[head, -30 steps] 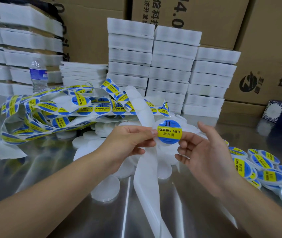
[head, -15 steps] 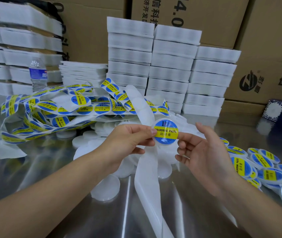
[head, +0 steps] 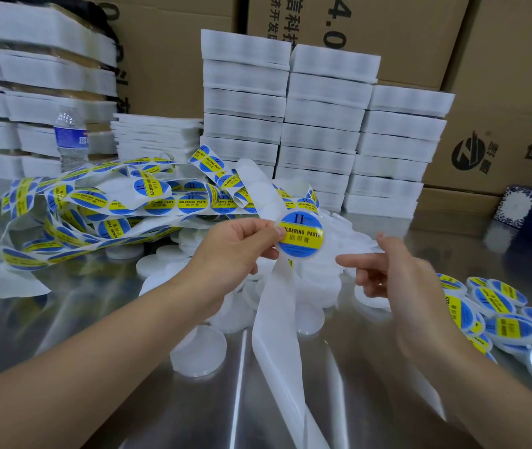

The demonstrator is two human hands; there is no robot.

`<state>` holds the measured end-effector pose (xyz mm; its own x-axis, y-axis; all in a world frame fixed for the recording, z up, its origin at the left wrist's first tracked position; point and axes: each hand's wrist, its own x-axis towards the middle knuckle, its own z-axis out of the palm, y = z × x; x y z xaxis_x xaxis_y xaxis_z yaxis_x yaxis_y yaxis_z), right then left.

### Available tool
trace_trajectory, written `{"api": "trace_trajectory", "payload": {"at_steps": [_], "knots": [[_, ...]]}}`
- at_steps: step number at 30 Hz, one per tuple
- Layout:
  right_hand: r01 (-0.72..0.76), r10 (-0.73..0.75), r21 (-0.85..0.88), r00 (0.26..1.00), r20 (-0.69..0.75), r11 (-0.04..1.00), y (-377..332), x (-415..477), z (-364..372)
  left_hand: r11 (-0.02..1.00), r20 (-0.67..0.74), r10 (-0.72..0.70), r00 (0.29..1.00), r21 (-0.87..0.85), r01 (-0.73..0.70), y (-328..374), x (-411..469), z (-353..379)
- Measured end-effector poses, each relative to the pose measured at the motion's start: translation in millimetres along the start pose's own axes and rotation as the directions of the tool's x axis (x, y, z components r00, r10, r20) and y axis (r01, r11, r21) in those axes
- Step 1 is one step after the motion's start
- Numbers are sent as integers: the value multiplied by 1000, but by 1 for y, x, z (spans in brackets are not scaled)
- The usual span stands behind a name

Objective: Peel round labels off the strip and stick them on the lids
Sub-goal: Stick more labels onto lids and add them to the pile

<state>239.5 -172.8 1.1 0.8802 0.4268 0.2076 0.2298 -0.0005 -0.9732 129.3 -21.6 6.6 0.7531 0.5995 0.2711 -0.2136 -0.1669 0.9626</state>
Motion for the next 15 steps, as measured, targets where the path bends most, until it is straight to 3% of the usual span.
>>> {"api": "trace_trajectory", "payload": {"at_steps": [3, 6, 9, 13, 15], "knots": [[80, -80, 60, 997, -4, 995, 0, 2, 1, 1000, 55, 23, 998, -9, -22, 5, -1, -1], [217, -230, 125, 968, 104, 968, 3, -2, 6, 1000, 145, 22, 989, -17, -19, 4, -5, 1], [364, -372, 76, 901, 224, 928, 8, -10, 8, 1000, 218, 22, 976, -8, -20, 4, -9, 3], [373, -390, 116, 860, 329, 921, 8, -19, 12, 1000, 283, 6, 959, 13, -10, 5, -12, 4], [373, -370, 57, 866, 336, 926, 9, -20, 11, 999, 304, 1, 953, 42, -14, 5, -13, 5]]}}
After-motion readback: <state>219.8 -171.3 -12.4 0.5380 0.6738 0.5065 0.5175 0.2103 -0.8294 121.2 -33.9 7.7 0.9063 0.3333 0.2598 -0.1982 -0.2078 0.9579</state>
